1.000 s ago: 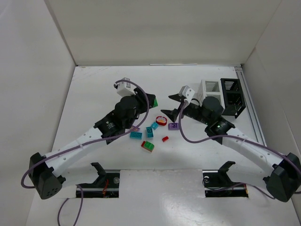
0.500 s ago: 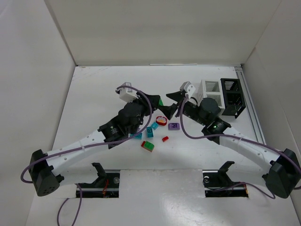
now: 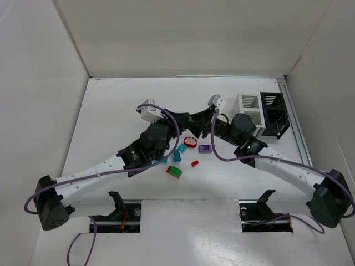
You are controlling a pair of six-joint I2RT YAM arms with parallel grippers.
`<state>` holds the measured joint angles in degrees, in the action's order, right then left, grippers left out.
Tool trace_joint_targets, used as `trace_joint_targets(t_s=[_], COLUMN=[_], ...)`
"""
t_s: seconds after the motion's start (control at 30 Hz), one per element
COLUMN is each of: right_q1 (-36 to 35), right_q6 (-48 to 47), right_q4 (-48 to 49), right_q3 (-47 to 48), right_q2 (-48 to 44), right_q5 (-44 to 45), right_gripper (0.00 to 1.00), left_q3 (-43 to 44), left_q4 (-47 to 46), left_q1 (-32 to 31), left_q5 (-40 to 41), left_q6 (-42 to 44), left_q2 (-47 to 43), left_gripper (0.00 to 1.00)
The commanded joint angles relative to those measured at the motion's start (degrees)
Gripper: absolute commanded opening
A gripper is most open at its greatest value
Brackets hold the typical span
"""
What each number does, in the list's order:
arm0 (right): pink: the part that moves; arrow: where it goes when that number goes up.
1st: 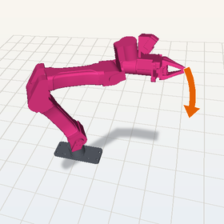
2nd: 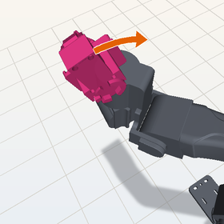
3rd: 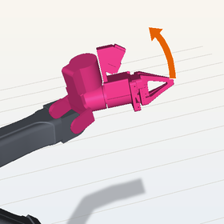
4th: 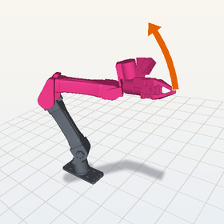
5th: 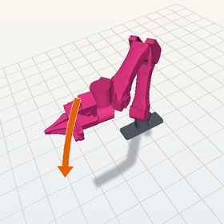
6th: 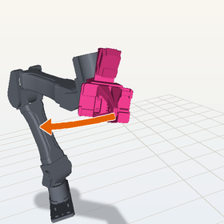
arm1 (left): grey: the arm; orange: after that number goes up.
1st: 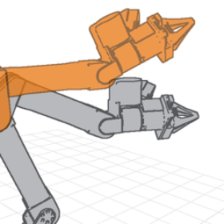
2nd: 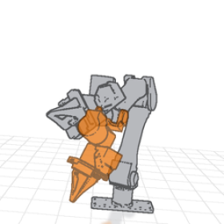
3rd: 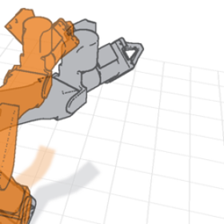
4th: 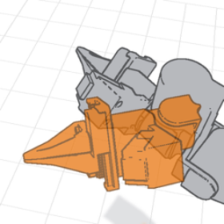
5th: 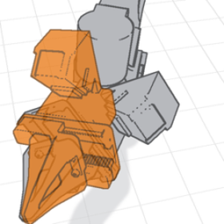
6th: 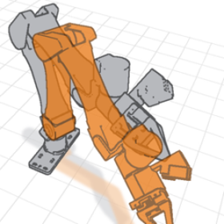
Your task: Sort the legos into containers by color
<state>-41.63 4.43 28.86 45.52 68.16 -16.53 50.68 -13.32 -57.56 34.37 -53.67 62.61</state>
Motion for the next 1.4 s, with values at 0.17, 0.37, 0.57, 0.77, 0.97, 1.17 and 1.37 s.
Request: trace_joint_targets(t_s=[0.17,0.37,0.57,0.77,0.97,1.17,1.37], right_q1=[1.3,5.1,7.4,9.1,11.5,16.2,23.9], right_q6=[1.0,1.0,-0.8,-3.8,-6.2,-9.4,-15.6], right_q4=[4.1,4.1,1.4,-1.0,-5.4,-10.4,-24.6], right_q3=[-0.6,-5.5,-6.1,-5.4,-6.0,-6.5,-1.2], right_q2=[-2.4,-6.1,-7.9,-8.6,-11.1,-12.4,-13.1], right_q5=[-3.2,-9.8,-13.6,-17.3,-17.8,-17.3,-8.7], right_gripper=[0.3,0.13,0.11,0.08,0.07,0.07,0.07], left_q3=[-1.0,-1.5,-1.5,-1.0,-1.0,-1.0,-1.0], left_q4=[-1.9,0.0,1.3,3.0,4.7,7.3,9.3], left_q1=[-0.5,-0.5,-0.5,-0.5,-0.5,-0.5,0.9], left_q5=[5.4,9.3,11.5,14.6,15.9,15.9,12.2], left_q6=[-0.4,-0.4,0.2,0.8,0.8,-0.3,-0.2], left_q2=[-4.5,-6.9,-7.4,-7.4,-6.8,-5.0,-3.5], left_gripper=[0.11,0.11,0.11,0.11,0.13,0.18,0.27])
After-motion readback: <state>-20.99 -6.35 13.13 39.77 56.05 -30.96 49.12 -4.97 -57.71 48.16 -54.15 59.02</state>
